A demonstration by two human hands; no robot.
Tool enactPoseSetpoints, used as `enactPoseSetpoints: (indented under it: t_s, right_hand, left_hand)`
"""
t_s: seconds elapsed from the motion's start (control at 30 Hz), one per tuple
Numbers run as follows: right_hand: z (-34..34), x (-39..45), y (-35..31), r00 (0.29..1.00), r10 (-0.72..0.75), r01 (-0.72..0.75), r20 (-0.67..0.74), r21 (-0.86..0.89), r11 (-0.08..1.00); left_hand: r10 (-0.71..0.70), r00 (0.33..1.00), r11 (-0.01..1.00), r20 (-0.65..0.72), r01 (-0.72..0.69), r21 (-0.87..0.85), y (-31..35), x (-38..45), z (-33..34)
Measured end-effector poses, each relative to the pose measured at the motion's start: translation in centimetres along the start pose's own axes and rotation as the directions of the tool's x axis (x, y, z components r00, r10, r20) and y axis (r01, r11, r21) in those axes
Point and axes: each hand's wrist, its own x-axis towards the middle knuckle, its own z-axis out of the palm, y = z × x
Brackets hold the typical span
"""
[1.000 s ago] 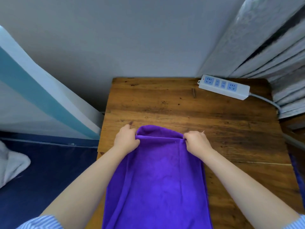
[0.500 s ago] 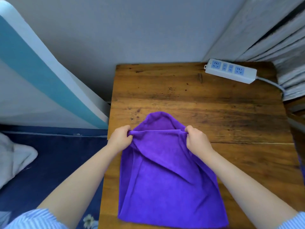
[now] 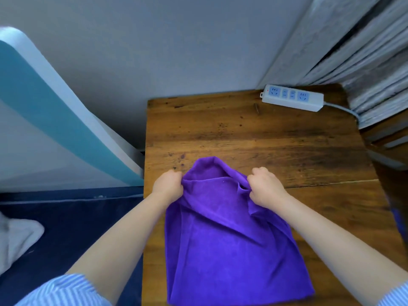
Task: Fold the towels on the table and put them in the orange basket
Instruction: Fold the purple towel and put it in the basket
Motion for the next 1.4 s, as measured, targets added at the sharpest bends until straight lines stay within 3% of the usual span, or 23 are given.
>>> enactPoseSetpoints:
  t_s: [0.07, 0.17, 0.27, 0.33, 0.43, 0.5, 0.6, 0.67, 0.73, 0.8, 0.97, 1.1, 1.4]
  right_hand:
    - [1.1, -1.9, -0.8, 0.997, -0.068, 0.069, 0.028, -0.037, 0.997]
    - [3.7, -4.5, -1.8, 0.988, -0.082, 0.086, 0.129, -0.025, 0.996]
    - [5.4, -5.8, -1.7, 0.994, -0.022, 0.007, 0.106, 0.144, 0.990]
    - [5.9, -6.5, -1.0, 0.997, 0.061, -0.069, 0.035, 0.332, 0.941]
    - [4.9, -6.4, 0.9, 0.976, 0.171, -0.103, -0.133, 0.411, 0.906]
    - [2.9, -5.2, 2.5, 0.923, 0.257, -0.101, -0.287, 0.463, 0.881]
    - [0.3, -2.9, 4.0, 0.820, 0.356, -0.085, -0.448, 0.519, 0.850]
    - [0.6, -2.5, 3.0, 0.865, 0.271, -0.051, -0.422, 0.464, 0.884]
    - [2.7, -3.0, 1.0, 0.943, 0.092, 0.033, -0.319, 0.368, 0.929]
    - [4.8, -4.3, -0.6, 0.978, 0.038, 0.030, -0.207, 0.315, 0.949]
    - [7.6, -7.4, -2.6, 0.937, 0.226, -0.110, -0.267, 0.389, 0.914]
    - [8.4, -7.7, -3.2, 0.896, 0.405, -0.300, -0.182, 0.427, 0.853]
    - [10.1, -7.3, -4.4, 0.802, 0.590, -0.382, -0.099, 0.675, 0.632]
  left_hand:
    - [0.128, 0.991, 0.991, -0.042, -0.127, 0.030, 0.7, -0.1, -0.4]
    - [0.290, 0.957, 0.954, 0.013, -0.290, 0.075, 1.9, -0.8, -0.4]
    - [0.278, 0.958, 0.953, 0.074, -0.285, 0.103, 2.0, -2.0, 0.0]
    - [0.249, 0.963, 0.962, 0.099, -0.258, 0.090, 1.6, -3.0, 0.1]
    - [0.257, 0.948, 0.962, 0.187, -0.269, 0.043, 0.8, -4.4, 0.2]
    - [0.268, 0.932, 0.961, 0.244, -0.277, 0.000, 0.3, -5.2, 0.5]
    - [0.246, 0.948, 0.969, 0.200, -0.241, -0.047, -0.3, -6.0, 0.6]
    - [0.203, 0.970, 0.978, 0.134, -0.193, -0.086, -0.5, -6.4, 0.8]
    - [0.149, 0.986, 0.980, 0.075, -0.138, -0.142, -0.6, -6.7, 1.2]
    - [0.082, 0.996, 0.980, 0.020, -0.077, -0.183, -0.6, -6.9, 1.5]
    - [-0.038, 0.998, 0.959, -0.046, 0.024, -0.281, -1.3, -7.4, 2.2]
    - [-0.076, 0.995, 0.941, -0.072, 0.047, -0.335, -1.7, -7.8, 2.6]
    - [-0.102, 0.994, 0.941, -0.032, 0.086, -0.327, -1.6, -8.2, 2.8]
